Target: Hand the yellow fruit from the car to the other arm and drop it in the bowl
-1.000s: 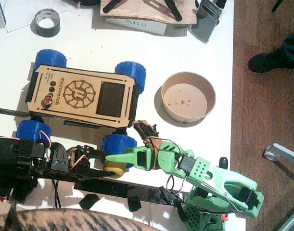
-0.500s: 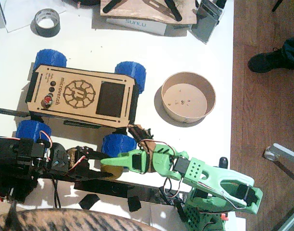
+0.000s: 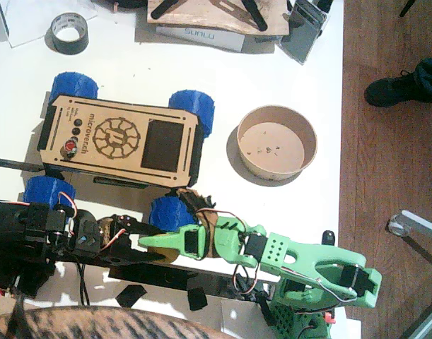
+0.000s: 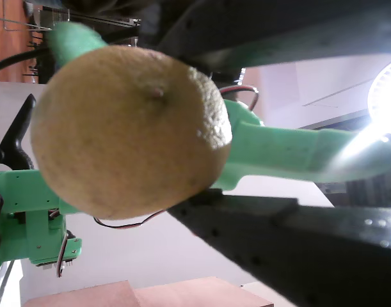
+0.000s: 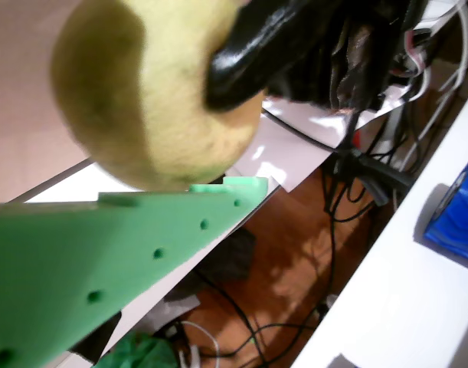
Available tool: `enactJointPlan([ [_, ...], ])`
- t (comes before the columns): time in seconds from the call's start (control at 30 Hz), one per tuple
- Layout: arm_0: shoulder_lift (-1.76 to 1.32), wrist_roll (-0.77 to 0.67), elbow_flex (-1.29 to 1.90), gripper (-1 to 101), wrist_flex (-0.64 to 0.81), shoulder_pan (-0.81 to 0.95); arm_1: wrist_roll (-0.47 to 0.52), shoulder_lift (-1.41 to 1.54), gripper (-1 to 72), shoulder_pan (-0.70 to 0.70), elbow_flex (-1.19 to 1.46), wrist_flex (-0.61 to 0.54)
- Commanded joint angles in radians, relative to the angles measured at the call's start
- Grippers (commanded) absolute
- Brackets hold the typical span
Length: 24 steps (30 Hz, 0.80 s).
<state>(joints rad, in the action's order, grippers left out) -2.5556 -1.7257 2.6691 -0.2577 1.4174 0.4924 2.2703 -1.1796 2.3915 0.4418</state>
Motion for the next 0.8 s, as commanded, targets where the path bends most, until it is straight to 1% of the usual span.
enactJointPlan([
  [0.0, -0.02, -0.015, -0.011, 0, -0.002, -0.002, -0.026, -0.009, 45.0, -0.021, -0.038, -0.031],
  [0.43, -0.025, -0.015, -0.011, 0, -0.002, -0.002, -0.064, -0.057, 42.2, -0.037, -0.035, -0.038],
  [0.5, -0.025, -0.015, -0.011, 0, -0.002, -0.002, -0.069, -0.061, 40.0, -0.041, -0.037, -0.04],
  [0.53, -0.025, -0.015, -0.011, 0, -0.002, -0.002, -0.072, -0.063, 36.1, -0.043, -0.038, -0.04],
  [0.6, -0.025, -0.015, -0.011, 0, -0.002, -0.002, -0.078, -0.06, 16.1, -0.043, -0.041, -0.04],
  [0.63, -0.025, -0.015, -0.011, 0, -0.002, -0.002, -0.08, -0.058, 8.4, -0.043, -0.043, -0.04],
  [0.67, -0.025, -0.015, -0.011, 0, -0.002, -0.003, -0.083, -0.058, 2.5, -0.043, -0.046, -0.038],
  [0.7, -0.025, -0.015, -0.011, 0, -0.002, -0.003, -0.087, -0.057, 0.2, -0.041, -0.051, -0.037],
  [0.77, -0.025, -0.015, -0.011, 0, -0.002, -0.003, -0.092, -0.055, 0.1, -0.04, -0.054, -0.035],
])
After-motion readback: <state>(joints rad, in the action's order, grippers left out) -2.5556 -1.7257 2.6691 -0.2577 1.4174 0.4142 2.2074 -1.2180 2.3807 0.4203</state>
